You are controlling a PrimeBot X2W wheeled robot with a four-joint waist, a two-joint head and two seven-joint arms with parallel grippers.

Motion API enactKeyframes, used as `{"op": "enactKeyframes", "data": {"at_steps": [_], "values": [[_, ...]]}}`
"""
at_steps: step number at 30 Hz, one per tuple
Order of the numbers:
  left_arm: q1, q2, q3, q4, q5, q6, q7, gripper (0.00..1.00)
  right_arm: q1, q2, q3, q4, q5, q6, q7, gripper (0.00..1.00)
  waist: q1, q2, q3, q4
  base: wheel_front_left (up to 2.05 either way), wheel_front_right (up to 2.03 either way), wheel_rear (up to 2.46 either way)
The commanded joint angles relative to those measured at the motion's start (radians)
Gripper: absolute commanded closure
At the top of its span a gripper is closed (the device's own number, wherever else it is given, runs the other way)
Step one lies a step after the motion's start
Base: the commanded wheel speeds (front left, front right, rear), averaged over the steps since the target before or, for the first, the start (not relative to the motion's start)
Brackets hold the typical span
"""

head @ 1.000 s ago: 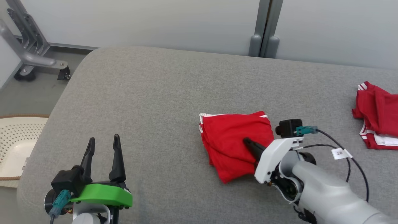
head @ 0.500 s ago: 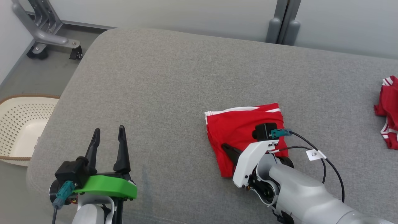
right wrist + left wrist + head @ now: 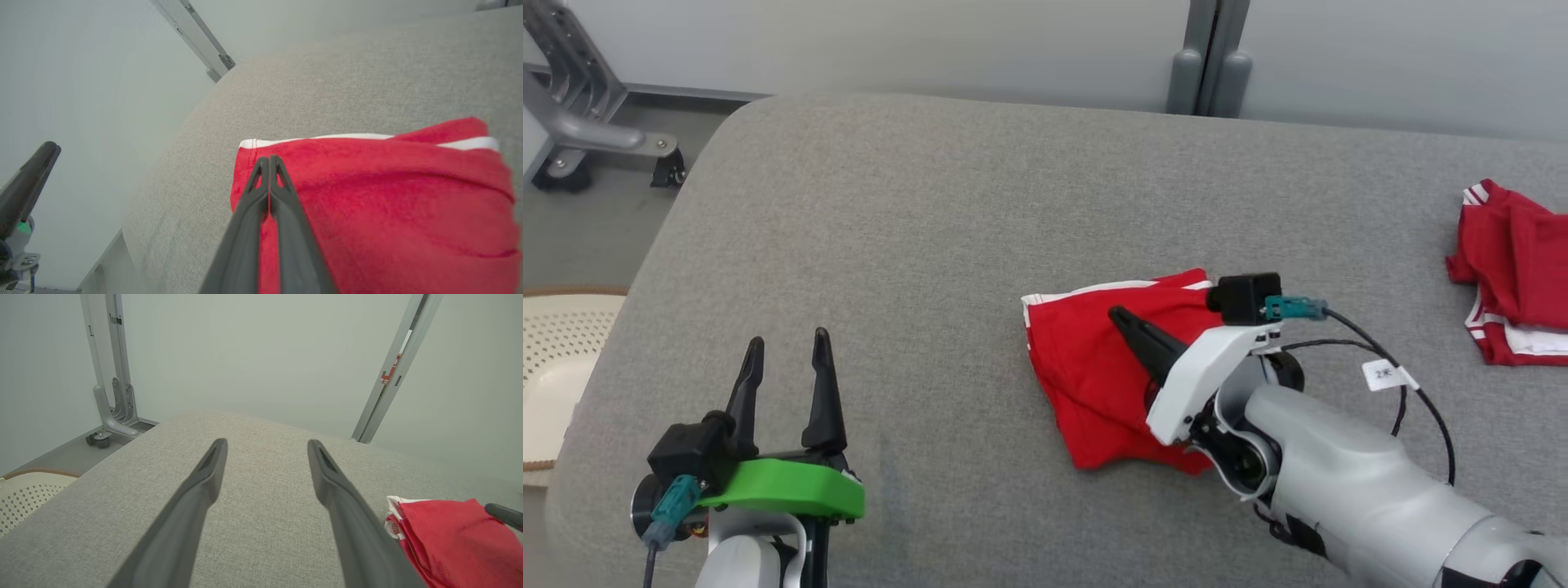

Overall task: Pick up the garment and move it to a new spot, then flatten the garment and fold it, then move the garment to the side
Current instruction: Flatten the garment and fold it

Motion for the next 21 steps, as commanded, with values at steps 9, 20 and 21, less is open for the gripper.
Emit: {"op": "enactKeyframes", "data": {"at_steps": [9, 20, 21], "values": [[0.053, 0.025, 0.063, -0.052, 0.042, -0.027, 0.000, 0.00, 0.040, -0.148, -0.288, -0.257, -0.257, 0.000, -0.010, 0.00, 0.0000, 0.0000, -0.094, -0.147, 0.00, 0.00, 0.00], [0.072, 0.040, 0.142, -0.144, 0.125, -0.035, 0.000, 0.00, 0.315, -0.184, -0.657, -0.472, -0.627, 0.000, -0.011, 0.00, 0.0000, 0.0000, -0.089, -0.273, 0.00, 0.00, 0.00], [0.074, 0.039, 0.148, -0.144, 0.135, -0.034, 0.000, 0.00, 0.349, -0.174, -0.693, -0.489, -0.658, 0.000, -0.011, 0.00, 0.0000, 0.0000, -0.086, -0.279, 0.00, 0.00, 0.00]]}}
